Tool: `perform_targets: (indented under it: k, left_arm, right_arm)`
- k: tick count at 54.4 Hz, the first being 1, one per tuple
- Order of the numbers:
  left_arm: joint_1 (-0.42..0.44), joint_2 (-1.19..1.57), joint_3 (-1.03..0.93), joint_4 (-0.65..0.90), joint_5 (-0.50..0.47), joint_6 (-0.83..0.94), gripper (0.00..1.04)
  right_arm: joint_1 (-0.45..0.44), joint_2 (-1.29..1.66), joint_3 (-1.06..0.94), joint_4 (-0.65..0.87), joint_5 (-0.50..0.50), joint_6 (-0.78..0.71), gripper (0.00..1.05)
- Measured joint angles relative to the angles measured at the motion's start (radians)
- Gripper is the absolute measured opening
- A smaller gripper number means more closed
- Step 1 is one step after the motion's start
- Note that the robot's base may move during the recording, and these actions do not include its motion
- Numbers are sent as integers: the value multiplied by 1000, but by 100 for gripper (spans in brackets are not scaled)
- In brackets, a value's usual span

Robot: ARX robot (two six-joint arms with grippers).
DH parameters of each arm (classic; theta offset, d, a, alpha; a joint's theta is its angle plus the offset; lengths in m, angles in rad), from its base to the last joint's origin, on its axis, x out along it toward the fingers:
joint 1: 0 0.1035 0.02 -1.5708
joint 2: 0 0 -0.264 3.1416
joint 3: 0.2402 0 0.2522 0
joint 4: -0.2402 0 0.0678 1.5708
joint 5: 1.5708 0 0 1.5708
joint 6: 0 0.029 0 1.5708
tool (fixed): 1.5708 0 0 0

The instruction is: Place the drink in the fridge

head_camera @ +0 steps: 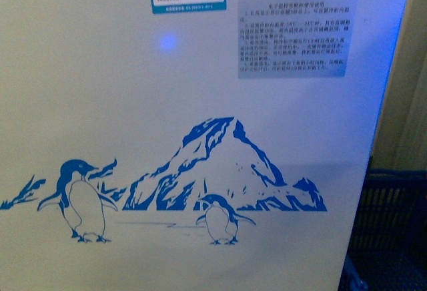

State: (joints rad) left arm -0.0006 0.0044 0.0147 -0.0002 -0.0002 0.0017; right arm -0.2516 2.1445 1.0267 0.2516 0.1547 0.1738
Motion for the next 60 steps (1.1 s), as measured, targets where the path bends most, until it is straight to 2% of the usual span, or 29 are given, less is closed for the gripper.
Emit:
perform_targets:
  k: [9,13,25,39,44,51,58,60]
  left_arm:
    - [0,0,0,0,0,0,97]
    - [0,0,0,0,0,0,97]
    - [0,0,0,0,0,0,97]
    - [0,0,0,0,0,0,97]
    - [0,0,0,0,0,0,97]
    - [0,0,0,0,0,0,97]
    - [0,0,0,0,0,0,97]
    - [0,0,0,0,0,0,97]
  right_arm:
    - [-16,-280,-135,-57,-93,-4,46]
    - [-37,-493,-197,-143,-182,11,46]
    - [-88,-908,-231,-319,-360,48,46]
    - [-93,-1301,-266,-448,-455,74,46]
    - [-47,-1433,-305,-489,-416,88,46]
    - [58,-1556,-349,-527,-289,91,46]
    - [207,-1666,-374,-547,-131,69,46]
    - [286,-1690,-383,-529,-49,53,46]
